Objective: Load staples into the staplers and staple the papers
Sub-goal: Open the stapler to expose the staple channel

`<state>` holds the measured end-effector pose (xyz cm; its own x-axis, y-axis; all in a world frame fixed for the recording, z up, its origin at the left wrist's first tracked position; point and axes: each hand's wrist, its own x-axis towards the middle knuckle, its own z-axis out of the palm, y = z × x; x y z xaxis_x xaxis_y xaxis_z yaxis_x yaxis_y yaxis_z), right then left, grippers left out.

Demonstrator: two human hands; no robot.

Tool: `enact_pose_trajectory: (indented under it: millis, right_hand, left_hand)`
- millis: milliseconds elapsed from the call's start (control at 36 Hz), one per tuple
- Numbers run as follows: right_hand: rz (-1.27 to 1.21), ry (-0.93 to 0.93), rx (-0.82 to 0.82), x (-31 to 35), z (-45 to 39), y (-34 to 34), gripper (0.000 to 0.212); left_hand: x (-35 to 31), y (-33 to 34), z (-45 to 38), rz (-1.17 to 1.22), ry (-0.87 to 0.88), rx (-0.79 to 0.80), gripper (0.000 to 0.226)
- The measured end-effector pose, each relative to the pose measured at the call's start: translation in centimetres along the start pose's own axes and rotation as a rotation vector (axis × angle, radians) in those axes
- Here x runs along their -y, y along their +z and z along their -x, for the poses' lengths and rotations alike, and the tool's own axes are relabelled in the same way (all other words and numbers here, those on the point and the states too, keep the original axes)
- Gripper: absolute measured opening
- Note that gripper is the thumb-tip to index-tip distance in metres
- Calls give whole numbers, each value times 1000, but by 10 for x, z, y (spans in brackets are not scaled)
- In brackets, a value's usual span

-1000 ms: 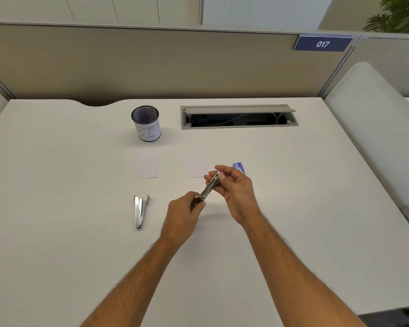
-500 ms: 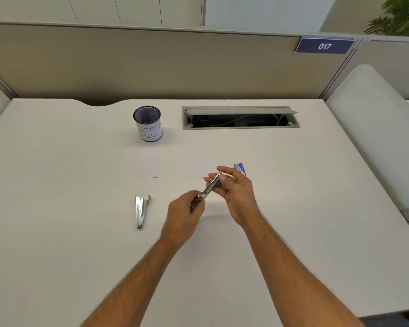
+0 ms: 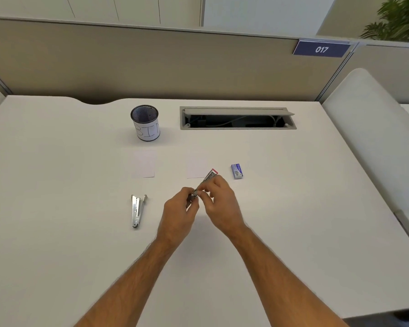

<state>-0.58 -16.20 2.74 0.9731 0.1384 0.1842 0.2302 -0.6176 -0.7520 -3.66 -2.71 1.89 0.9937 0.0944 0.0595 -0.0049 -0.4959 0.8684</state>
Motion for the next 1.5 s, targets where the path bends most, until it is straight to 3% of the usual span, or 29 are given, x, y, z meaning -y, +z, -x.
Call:
enact_pose_trajectory:
  millis: [333,667,750,917,1083,1389,1500]
  right_hand:
    - [112,205,39,25,-3,1,19]
    - [-57,483,69,33,-12,0,14]
    - [-10,467,103,34,-12,0,15]
    - [357,301,203,40,-6,7,8]
    - [405,273,195,39,2,13,21]
    - [79,380,56,21,2,7,16]
    - [-37,414,26,11,2,5,15]
  left_hand:
    - [3,-1,1,-56,21,14,11]
    - [4,0,1,-49,23,1,13]
    - [7,0,1,-48,8,15,12]
    - [9,3,1,-22,-20,12,11]
    - [11,5,-2,-17,-27,39,14]
    - [18,19,0,-66,-146,-37,8]
    - [31,29,2,-224,-72,-92,7]
